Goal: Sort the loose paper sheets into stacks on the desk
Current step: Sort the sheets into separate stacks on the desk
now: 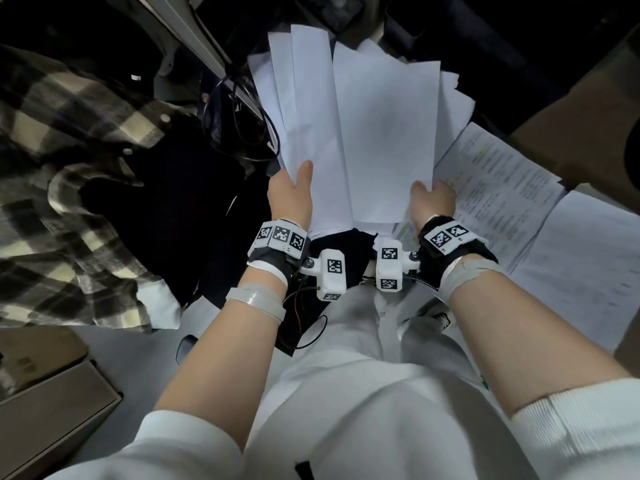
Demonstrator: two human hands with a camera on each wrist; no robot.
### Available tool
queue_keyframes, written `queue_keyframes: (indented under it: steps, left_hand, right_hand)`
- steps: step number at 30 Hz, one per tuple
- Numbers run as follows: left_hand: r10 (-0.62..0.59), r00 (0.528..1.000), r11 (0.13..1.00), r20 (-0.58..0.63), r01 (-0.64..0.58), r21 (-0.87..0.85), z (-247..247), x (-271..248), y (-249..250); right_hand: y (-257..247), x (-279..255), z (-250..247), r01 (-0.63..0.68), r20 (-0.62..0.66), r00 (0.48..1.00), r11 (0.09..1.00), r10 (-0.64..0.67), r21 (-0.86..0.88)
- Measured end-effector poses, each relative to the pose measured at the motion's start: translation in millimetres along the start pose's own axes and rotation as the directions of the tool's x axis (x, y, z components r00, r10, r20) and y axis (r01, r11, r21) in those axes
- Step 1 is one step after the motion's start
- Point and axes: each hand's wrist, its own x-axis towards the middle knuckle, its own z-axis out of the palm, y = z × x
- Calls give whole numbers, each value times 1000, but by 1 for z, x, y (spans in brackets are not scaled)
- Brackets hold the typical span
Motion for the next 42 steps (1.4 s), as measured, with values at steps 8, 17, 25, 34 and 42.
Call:
queue_keyframes:
  steps: [8, 17, 25, 34, 42]
  left_hand:
    - [44, 999, 999, -2, -44, 8, -1, -4, 7]
    - [49, 997, 998, 65, -51, 26, 28, -29, 24]
    - [7, 992, 999, 129, -1, -45, 36, -41, 40]
    - [2, 993, 995, 117, -13, 95, 23, -21, 27]
    - [-32, 997, 988, 69, 21, 156, 5, -6, 14]
  right_hand:
    - [-19, -13, 13, -57, 259, 966, 986, 15, 154]
    - [-29, -52, -16, 191, 377, 882, 946, -283, 262]
    - [-28, -45, -25, 132, 276, 936, 945, -218, 300]
    - [-29, -22, -34, -38, 241, 970, 969, -22, 244]
    - [-8, -11, -23, 178, 75, 980, 981, -184, 81]
